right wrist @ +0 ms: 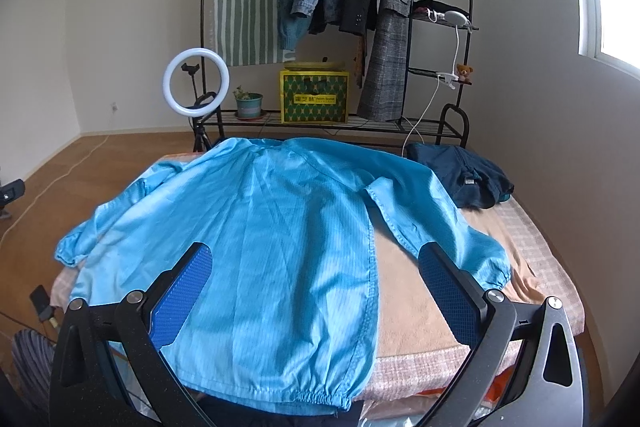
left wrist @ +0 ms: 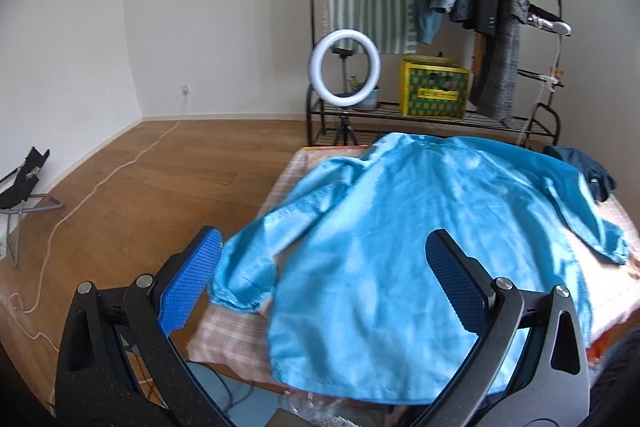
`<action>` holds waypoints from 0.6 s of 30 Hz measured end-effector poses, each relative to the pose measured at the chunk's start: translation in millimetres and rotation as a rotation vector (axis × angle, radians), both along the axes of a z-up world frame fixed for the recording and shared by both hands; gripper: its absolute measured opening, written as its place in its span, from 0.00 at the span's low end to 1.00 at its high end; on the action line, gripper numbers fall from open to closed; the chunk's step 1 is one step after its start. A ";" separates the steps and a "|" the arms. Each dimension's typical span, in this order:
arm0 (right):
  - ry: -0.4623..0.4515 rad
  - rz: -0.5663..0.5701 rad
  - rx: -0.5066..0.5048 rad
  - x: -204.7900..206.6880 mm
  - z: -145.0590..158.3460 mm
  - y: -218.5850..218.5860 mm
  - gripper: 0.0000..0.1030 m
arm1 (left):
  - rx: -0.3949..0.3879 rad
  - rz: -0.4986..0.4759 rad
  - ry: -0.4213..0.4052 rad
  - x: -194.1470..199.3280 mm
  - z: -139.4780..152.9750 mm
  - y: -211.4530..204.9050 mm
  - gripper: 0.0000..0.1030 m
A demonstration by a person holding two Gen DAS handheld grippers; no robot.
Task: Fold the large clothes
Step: 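Reach the left gripper to the shirt edge and close on the fabric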
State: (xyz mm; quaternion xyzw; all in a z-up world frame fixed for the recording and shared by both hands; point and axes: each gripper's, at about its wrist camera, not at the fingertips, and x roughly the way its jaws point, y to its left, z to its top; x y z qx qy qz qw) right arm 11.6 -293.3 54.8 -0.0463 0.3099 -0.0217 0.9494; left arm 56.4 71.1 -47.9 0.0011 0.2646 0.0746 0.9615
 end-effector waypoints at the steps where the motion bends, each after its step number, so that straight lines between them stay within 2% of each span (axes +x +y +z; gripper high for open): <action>1: 0.003 0.005 0.003 4.6 -1.3 1.5 0.99 | 0.005 0.012 -0.005 7.3 -6.6 9.8 1.00; 5: 0.039 0.044 0.017 32.0 -10.7 8.1 1.00 | -0.052 0.065 0.029 37.5 -30.6 53.2 1.00; 8: 0.058 0.087 0.049 50.4 -17.0 12.2 1.00 | -0.124 0.082 0.083 65.8 -52.4 89.8 1.00; 11: 0.085 0.120 0.059 72.9 -25.3 17.6 1.00 | -0.254 0.067 0.160 97.3 -78.2 130.2 1.00; 14: 0.076 0.170 0.107 90.9 -36.0 20.9 0.99 | -0.370 0.130 0.248 129.7 -114.1 170.9 0.97; 15: 0.075 0.188 0.132 96.0 -39.8 21.3 1.00 | -0.385 0.152 0.268 134.8 -122.6 179.7 0.92; 18: 0.100 0.228 0.186 111.9 -54.3 25.1 1.00 | -0.452 0.230 0.356 155.0 -164.2 211.5 0.91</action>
